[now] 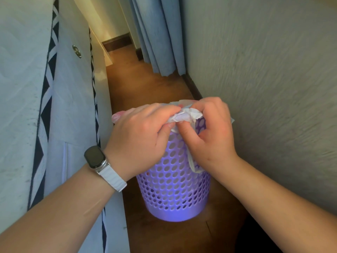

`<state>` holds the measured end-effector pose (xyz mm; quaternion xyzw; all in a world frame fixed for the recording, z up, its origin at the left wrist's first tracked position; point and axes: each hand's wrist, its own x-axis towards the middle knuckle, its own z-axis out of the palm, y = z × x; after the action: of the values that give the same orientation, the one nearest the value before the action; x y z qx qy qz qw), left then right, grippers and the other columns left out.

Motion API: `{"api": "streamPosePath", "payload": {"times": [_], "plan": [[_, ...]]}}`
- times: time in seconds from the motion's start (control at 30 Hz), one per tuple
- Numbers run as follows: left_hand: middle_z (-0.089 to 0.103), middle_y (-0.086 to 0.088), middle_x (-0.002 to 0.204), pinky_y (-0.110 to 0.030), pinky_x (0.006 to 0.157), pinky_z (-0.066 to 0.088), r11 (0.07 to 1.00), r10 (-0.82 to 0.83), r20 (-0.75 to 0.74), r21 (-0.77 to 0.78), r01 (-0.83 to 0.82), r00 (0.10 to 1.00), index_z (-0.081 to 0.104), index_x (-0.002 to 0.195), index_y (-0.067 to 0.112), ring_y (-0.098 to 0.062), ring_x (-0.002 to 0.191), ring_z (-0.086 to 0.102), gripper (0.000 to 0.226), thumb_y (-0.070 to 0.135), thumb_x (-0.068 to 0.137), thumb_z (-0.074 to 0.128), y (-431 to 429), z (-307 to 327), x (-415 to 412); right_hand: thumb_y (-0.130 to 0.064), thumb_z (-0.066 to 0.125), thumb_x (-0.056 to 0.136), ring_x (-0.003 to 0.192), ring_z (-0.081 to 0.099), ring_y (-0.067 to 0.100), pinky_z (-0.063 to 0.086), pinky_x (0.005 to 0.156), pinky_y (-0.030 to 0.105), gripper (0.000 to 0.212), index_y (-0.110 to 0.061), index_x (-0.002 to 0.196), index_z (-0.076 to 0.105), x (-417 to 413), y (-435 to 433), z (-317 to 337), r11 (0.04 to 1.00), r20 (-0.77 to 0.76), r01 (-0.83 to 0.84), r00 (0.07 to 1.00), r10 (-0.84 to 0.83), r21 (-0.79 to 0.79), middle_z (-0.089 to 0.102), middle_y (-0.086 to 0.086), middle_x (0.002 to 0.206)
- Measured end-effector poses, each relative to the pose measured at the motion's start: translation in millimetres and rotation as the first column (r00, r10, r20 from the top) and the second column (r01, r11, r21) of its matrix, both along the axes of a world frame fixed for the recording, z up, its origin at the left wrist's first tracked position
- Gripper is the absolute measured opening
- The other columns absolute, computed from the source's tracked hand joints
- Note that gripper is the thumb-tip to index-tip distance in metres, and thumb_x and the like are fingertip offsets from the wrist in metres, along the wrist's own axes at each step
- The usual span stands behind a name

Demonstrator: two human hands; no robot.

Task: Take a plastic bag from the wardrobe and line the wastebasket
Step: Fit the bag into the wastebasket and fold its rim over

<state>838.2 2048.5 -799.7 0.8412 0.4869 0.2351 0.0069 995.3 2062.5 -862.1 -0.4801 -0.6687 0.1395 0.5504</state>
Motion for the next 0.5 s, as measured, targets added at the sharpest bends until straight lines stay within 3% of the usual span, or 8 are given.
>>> {"api": "streamPosePath", "payload": {"times": [0.07, 0.23, 0.33, 0.5], "plan": [[0.07, 0.0, 0.099, -0.029, 0.073, 0.042, 1.0, 0.027, -0.049, -0.01, -0.028, 0.998, 0.067, 0.111, 0.018, -0.022, 0.088, 0.062, 0.027, 0.021, 0.09, 0.049, 0.8, -1.9, -2.4, -0.026, 0.065, 0.085, 0.088, 0.053, 0.019, 0.037, 0.083, 0.026, 0.019, -0.007, 0.088, 0.062, 1.3, -0.7, -2.7, 0.999, -0.006, -0.047, 0.999, 0.047, -0.01, 0.058, 0.001, 0.088], [0.064, -0.001, 0.09, -0.039, 0.058, 0.047, 0.997, 0.082, -0.032, 0.002, -0.082, 0.996, 0.064, 0.108, 0.019, -0.028, 0.076, 0.061, 0.022, 0.019, 0.092, 0.049, 4.2, -0.6, -7.9, -0.014, 0.065, 0.089, 0.097, 0.059, 0.025, 0.047, 0.087, 0.036, 0.013, -0.002, 0.094, 0.07, 6.6, 0.6, -7.0, 0.993, -0.037, -0.096, 0.994, 0.098, 0.064, 0.062, 0.011, 0.101], [0.064, -0.002, 0.091, -0.041, 0.059, 0.049, 0.996, 0.085, 0.019, 0.001, -0.085, 0.996, 0.064, 0.107, 0.017, -0.03, 0.078, 0.062, 0.021, 0.012, 0.089, 0.053, 6.0, -0.2, -10.1, -0.01, 0.065, 0.089, 0.093, 0.057, 0.022, 0.047, 0.082, 0.038, 0.011, -0.002, 0.089, 0.073, 6.6, 0.0, -7.1, 0.992, -0.056, -0.062, 0.996, 0.068, 0.106, 0.061, 0.012, 0.096], [0.062, 0.001, 0.091, -0.043, 0.06, 0.049, 0.996, 0.085, 0.105, -0.033, -0.082, 0.991, 0.063, 0.108, 0.021, -0.027, 0.077, 0.06, 0.021, 0.014, 0.09, 0.052, 5.1, 0.9, -7.7, -0.002, 0.069, 0.086, 0.08, 0.055, 0.021, 0.041, 0.078, 0.026, 0.006, -0.003, 0.089, 0.074, 4.6, -6.2, -4.9, 0.982, 0.084, -0.103, 0.992, 0.09, 0.158, 0.063, 0.01, 0.082]]}}
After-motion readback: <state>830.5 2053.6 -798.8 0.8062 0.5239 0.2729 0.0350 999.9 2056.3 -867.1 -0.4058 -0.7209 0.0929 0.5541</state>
